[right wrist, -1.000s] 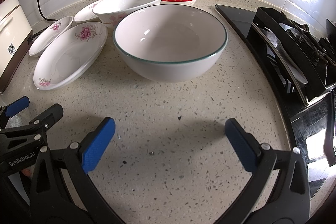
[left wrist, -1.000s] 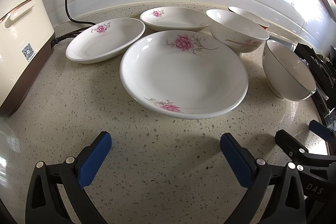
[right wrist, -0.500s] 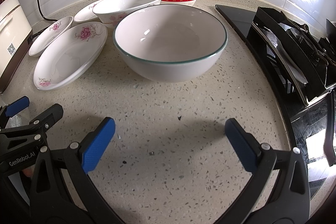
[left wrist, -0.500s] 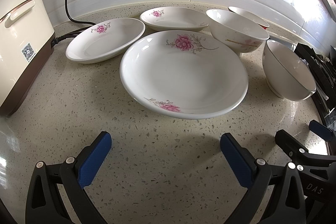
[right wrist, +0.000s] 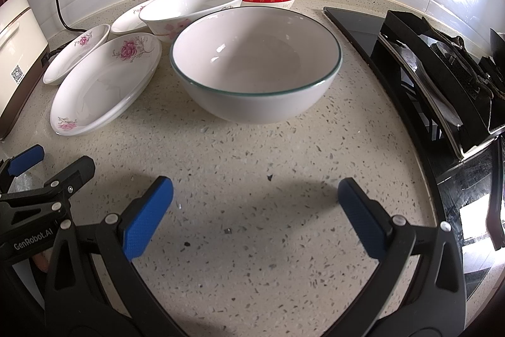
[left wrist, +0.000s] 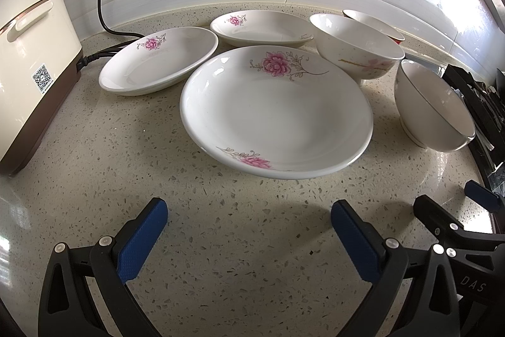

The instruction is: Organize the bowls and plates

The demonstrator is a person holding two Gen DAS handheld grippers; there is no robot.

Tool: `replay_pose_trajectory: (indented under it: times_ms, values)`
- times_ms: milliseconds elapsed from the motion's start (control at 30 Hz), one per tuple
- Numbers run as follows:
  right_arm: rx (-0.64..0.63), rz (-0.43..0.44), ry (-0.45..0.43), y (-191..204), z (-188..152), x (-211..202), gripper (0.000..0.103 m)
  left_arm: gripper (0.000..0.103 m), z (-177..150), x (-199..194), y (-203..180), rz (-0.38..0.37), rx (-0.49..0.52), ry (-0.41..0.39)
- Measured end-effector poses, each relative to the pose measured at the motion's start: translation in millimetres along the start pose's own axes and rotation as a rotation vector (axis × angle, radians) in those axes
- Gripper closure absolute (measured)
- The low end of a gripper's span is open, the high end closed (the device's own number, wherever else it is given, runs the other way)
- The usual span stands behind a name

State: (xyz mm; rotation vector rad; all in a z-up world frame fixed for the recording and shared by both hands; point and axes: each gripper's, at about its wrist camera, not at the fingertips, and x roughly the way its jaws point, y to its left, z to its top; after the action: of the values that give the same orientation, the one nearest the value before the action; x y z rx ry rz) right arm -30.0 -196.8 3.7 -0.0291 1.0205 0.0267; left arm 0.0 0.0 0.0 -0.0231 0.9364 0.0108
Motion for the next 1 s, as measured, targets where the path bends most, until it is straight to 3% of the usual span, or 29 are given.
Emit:
replay_pose_trajectory:
  times_ms: [800, 933, 967, 1000]
  values:
    - [0.019, -0.014, 0.0, -1.0, -0.7, -1.0, 0.0, 0.0, -0.5, -0.4, 0.5, -0.007, 0.007, 0.0]
    - [0.044, 0.005, 0.045, -1.7, 2.8, -4.0, 0.0, 0.0, 2.4, -3.8, 4.4, -0.107, 0.096, 0.042]
    - [0.068, 0.037, 0.032, -1.4, 4.2, -5.2, 0.0, 0.0, 2.7, -4.5, 12.6, -0.141, 0.072, 0.035]
    - [0.113, 0.124, 0.009, -1.2, 5.1, -9.2, 0.0, 0.0, 4.7, -7.2, 27.5, -0.206, 0.012, 0.023]
